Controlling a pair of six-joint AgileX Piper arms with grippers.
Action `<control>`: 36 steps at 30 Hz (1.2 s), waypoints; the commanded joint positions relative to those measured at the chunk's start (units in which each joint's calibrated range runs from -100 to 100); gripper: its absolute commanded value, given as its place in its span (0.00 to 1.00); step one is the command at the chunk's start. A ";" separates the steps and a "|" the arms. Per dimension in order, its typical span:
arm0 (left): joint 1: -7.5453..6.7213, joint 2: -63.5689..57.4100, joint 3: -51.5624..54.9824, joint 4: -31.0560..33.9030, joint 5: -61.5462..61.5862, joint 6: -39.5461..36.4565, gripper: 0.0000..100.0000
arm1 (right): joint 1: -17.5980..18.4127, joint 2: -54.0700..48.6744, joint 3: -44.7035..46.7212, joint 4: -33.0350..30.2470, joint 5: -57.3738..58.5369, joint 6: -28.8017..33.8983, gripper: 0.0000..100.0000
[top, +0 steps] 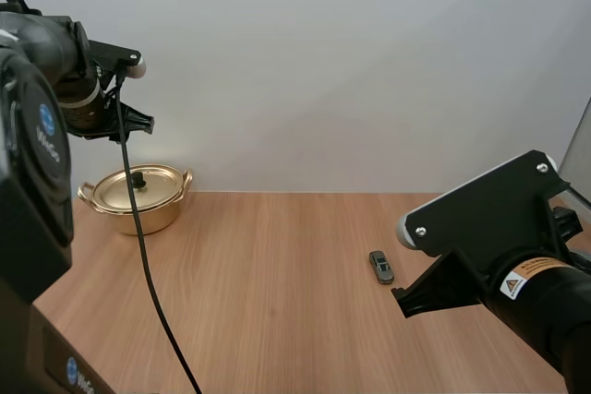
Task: Open the pot, put the car inside, and close it
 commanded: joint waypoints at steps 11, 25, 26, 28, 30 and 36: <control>0.01 15.17 -11.10 -2.94 6.34 1.62 0.82 | -1.72 0.06 0.06 -0.01 0.87 -0.37 0.00; 0.01 28.51 -18.18 -3.98 8.05 4.02 0.82 | -4.27 0.06 0.06 0.21 1.01 -0.75 0.00; 0.01 28.96 -18.56 -4.82 8.53 4.85 0.81 | -4.44 0.06 0.06 0.21 1.01 -0.75 0.00; 0.01 29.98 -19.07 -6.93 8.95 6.30 0.80 | -4.71 0.06 0.06 0.71 1.01 -0.98 0.00; 0.01 30.35 -19.18 -8.74 8.33 7.38 0.80 | -4.81 0.06 0.06 0.71 1.01 -1.42 0.00; 0.01 31.12 -19.18 -8.91 4.42 7.79 0.79 | -4.81 0.06 0.06 1.08 1.01 -1.51 0.00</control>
